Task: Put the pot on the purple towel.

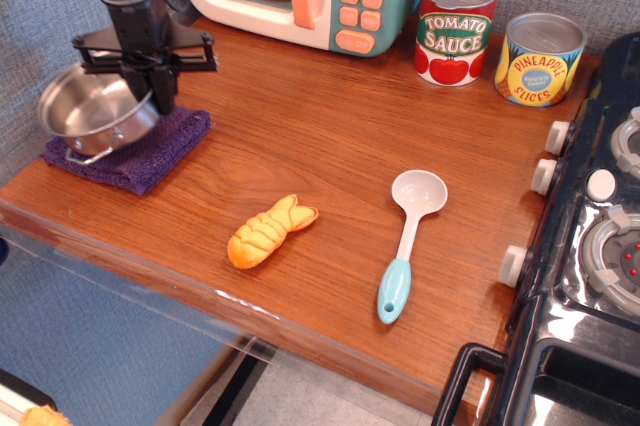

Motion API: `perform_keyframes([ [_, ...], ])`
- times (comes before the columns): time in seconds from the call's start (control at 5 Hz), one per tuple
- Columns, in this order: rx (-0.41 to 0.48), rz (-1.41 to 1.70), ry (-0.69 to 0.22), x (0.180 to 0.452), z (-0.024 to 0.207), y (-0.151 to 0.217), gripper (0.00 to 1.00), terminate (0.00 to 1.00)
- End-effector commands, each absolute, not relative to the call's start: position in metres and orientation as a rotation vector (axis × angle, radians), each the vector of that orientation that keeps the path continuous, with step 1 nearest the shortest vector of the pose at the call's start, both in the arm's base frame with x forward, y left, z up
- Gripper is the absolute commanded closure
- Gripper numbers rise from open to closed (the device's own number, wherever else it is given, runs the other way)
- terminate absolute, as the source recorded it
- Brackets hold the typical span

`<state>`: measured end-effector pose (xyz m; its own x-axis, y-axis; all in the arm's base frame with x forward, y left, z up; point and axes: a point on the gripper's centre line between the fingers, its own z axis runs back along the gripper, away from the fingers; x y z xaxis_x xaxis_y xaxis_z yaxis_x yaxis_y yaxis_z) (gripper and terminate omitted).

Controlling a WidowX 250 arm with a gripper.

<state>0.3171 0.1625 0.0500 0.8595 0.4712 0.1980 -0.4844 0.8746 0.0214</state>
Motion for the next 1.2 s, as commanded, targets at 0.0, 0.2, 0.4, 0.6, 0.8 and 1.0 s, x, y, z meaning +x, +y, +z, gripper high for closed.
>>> perform_keyframes([
  [0.0,0.078,0.462,-0.222,0.333,0.054,0.148,0.0,0.0],
  [0.2,0.073,0.443,-0.229,0.335,0.057,0.144,0.0,0.0],
  [0.4,0.033,0.383,-0.261,0.336,0.071,0.134,0.0,0.0],
  [0.6,-0.044,0.223,-0.287,0.341,0.089,0.104,0.0,0.0],
  [0.8,-0.073,0.103,-0.262,0.343,0.095,0.075,0.0,0.0],
  [1.0,-0.058,0.045,-0.206,0.34,0.089,0.049,0.0,0.0],
])
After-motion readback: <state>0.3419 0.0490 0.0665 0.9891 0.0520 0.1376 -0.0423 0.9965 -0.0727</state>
